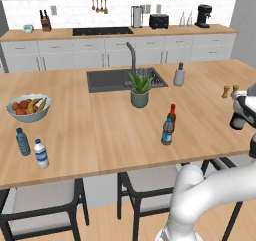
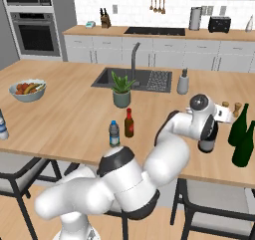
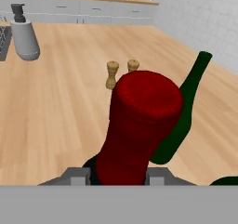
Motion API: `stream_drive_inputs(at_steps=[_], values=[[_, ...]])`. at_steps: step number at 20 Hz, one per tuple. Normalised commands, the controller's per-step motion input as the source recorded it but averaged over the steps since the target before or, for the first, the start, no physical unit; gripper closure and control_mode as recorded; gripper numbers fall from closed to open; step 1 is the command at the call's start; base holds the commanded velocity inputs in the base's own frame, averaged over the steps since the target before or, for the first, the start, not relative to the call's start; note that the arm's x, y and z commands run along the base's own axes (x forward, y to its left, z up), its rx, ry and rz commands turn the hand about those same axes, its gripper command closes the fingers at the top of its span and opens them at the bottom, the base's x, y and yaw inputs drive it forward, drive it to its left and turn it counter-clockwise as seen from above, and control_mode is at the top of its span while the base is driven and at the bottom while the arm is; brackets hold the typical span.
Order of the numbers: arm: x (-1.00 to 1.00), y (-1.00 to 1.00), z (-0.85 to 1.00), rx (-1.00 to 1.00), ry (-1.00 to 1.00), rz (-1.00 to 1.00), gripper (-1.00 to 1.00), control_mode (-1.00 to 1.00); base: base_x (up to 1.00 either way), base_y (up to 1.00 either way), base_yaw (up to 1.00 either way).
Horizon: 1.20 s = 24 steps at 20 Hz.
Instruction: Move the plastic bottles in the middle to the plastics group, and the glass bottles in the middle to the glass group.
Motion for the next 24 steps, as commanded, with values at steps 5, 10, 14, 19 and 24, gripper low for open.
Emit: stream_drive_inputs(at_steps=[5, 10, 14, 19, 24], values=[[0.0, -0.1, 0.0, 0.0, 0.0, -0.03, 1.0, -1.0, 0.0, 0.0, 0.0], [0.0, 0.0, 0.0, 0.0, 0.0, 0.0, -1.0, -1.0, 0.0, 0.0, 0.0], [0.0, 0.0, 0.0, 0.0, 0.0, 0.0, -1.0, -1.0, 0.0, 0.0, 0.0], [0.0, 0.0, 0.0, -0.01, 0.0, 0.0, -1.0, -1.0, 0.0, 0.0, 0.0], [-0.04, 0.0, 0.11, 0.0, 0.0, 0.0, -1.0, -1.0, 0.0, 0.0, 0.0]])
